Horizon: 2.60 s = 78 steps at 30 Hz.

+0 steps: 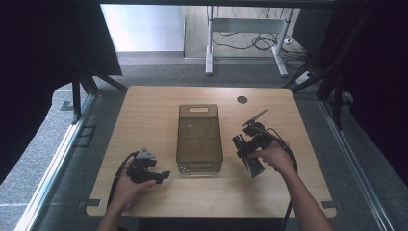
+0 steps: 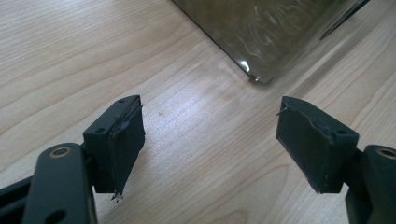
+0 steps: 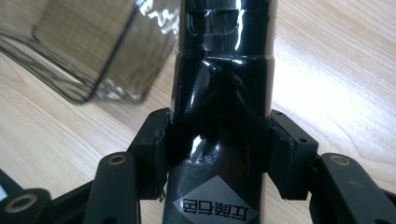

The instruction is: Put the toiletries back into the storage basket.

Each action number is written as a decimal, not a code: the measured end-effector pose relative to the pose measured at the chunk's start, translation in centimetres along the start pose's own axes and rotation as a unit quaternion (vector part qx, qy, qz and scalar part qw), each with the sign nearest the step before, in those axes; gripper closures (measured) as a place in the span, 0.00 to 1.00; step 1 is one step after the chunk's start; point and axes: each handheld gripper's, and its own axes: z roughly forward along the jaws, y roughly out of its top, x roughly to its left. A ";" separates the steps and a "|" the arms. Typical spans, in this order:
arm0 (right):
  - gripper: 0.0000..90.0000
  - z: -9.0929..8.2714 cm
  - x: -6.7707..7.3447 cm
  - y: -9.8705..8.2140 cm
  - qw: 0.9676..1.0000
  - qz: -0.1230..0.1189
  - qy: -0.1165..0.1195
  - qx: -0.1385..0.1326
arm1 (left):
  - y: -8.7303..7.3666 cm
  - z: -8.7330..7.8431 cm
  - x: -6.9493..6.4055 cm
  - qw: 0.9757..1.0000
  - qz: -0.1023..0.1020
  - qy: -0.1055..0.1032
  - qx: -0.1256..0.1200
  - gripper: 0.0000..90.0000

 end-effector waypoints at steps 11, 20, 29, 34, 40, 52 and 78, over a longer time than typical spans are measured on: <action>0.52 -1.7 1.3 2.5 1.000 -0.002 0.002 -0.009 | 0.0 0.0 0.1 1.000 -0.002 0.000 -0.002 0.27; 0.52 -2.2 2.4 4.4 1.000 -0.004 0.007 -0.006 | 0.0 -0.1 0.1 1.000 -0.002 -0.001 -0.003 0.27; 0.52 -2.0 3.6 6.3 1.000 -0.005 0.014 -0.003 | 0.0 -0.1 0.1 1.000 -0.004 -0.002 -0.004 0.27; 0.52 -1.8 4.1 7.2 1.000 -0.003 0.019 -0.002 | 0.0 -0.1 0.1 1.000 -0.003 -0.002 -0.005 0.27; 0.52 -1.4 4.9 8.3 1.000 -0.007 0.023 0.001 | 0.0 -0.1 0.2 1.000 -0.003 -0.002 -0.003 0.27; 0.52 0.1 6.3 10.3 0.999 -0.002 0.031 0.009 | 0.0 -0.2 0.3 1.000 -0.008 -0.005 -0.007 0.27; 0.52 4.0 8.4 13.4 0.998 0.033 0.052 0.015 | 0.0 -0.3 0.4 1.000 -0.006 -0.006 -0.008 0.27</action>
